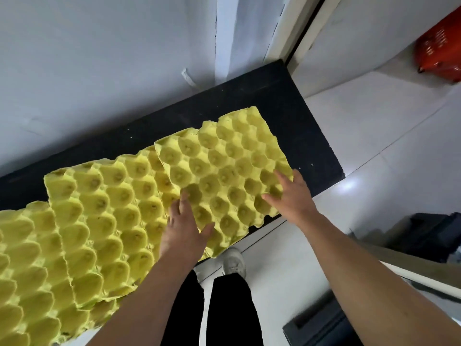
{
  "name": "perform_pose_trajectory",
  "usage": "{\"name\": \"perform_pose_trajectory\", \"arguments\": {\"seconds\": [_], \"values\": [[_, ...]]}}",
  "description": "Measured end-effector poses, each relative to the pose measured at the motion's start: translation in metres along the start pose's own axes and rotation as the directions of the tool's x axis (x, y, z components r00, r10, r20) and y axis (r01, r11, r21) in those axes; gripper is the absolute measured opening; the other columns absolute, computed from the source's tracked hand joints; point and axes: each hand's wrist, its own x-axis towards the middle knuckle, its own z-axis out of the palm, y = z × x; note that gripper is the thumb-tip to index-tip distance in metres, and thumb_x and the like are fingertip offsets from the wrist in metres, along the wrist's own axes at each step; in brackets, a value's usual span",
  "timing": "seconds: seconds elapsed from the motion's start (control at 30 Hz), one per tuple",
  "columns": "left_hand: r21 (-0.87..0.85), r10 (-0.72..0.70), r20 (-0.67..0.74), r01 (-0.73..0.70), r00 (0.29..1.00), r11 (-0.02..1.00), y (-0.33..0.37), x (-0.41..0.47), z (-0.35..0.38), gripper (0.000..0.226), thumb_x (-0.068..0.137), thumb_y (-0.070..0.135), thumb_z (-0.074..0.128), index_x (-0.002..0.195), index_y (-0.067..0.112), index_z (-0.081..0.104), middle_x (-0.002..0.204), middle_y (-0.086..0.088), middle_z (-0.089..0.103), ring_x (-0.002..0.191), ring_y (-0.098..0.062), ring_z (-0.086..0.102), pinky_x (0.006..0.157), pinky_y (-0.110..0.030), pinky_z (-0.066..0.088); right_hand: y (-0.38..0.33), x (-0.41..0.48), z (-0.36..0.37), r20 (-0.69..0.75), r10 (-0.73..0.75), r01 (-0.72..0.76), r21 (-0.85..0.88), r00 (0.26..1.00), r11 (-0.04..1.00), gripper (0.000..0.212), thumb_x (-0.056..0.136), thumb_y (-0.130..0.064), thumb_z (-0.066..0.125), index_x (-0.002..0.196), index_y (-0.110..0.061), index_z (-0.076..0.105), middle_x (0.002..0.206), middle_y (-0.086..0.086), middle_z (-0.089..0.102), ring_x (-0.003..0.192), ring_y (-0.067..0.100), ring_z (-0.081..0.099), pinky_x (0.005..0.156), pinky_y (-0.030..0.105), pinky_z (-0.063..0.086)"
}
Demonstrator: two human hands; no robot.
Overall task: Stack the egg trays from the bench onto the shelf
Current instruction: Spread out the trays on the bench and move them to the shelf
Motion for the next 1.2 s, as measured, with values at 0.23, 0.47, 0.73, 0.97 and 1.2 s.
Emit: {"name": "perform_pose_trajectory", "arguments": {"seconds": [0.23, 0.47, 0.73, 0.97, 1.2], "values": [[-0.107, -0.064, -0.048, 0.059, 0.997, 0.993, 0.012, -0.001, 0.023, 0.105, 0.084, 0.051, 0.063, 0.152, 0.015, -0.009, 0.157, -0.009, 0.008, 0.135, -0.036, 0.038, 0.102, -0.044, 0.041, 0.013, 0.030, 0.007, -0.020, -0.070, 0.068, -0.074, 0.997, 0.995, 0.074, 0.077, -0.058, 0.065, 0.141, -0.039, 0.033, 0.148, 0.021, 0.015, 0.137, 0.042, 0.022, 0.113, 0.053, 0.024], [-0.231, -0.120, -0.099, 0.095, 0.988, 0.968, 0.027, -0.021, 0.008, 0.122, 0.077, 0.051, 0.072, 0.150, 0.022, -0.021, 0.161, -0.007, -0.003, 0.136, -0.032, 0.037, 0.098, -0.039, 0.043, 0.013, 0.011, -0.012, -0.098, -0.135, 0.144, 0.093, 0.986, 0.985, 0.071, 0.071, -0.054, 0.073, 0.135, -0.038, 0.044, 0.137, 0.012, 0.023, 0.125, 0.031, 0.029, 0.101, 0.048, 0.039], [-0.431, -0.162, -0.333, 0.003, 0.929, 0.902, 0.024, -0.102, -0.061, 0.120, 0.075, 0.041, 0.077, 0.151, 0.021, -0.014, 0.162, -0.002, 0.007, 0.138, -0.026, 0.036, 0.102, -0.035, 0.040, -0.035, -0.068, -0.075, -0.245, -0.279, 0.319, 0.144, 0.929, 0.937, 0.074, 0.065, -0.058, 0.074, 0.130, -0.039, 0.044, 0.129, 0.010, 0.033, 0.117, 0.027, 0.034, 0.096, 0.048, 0.043], [-0.514, -0.257, -0.490, -0.038, 0.833, 0.857, -0.013, -0.189, -0.139, 0.112, 0.070, 0.041, 0.080, 0.152, 0.016, 0.008, 0.153, -0.004, 0.032, 0.132, -0.025, 0.043, 0.101, -0.037, 0.043, -0.132, -0.150, -0.129, -0.303, -0.435, 0.470, 0.049, 0.848, 0.881, 0.077, 0.069, -0.057, 0.073, 0.136, -0.035, 0.042, 0.141, 0.012, 0.032, 0.129, 0.030, 0.027, 0.103, 0.049, 0.036], [-0.624, -0.413, -0.589, -0.066, 0.695, 0.778, -0.084, -0.281, -0.194, 0.109, 0.072, 0.040, 0.080, 0.153, 0.025, 0.009, 0.146, -0.001, 0.026, 0.128, -0.019, 0.040, 0.096, -0.030, 0.039, -0.237, -0.241, -0.138, -0.310, -0.609, 0.626, -0.055, 0.730, 0.778, 0.076, 0.070, -0.058, 0.071, 0.135, -0.030, 0.044, 0.141, 0.013, 0.033, 0.129, 0.032, 0.027, 0.104, 0.047, 0.032]]}}
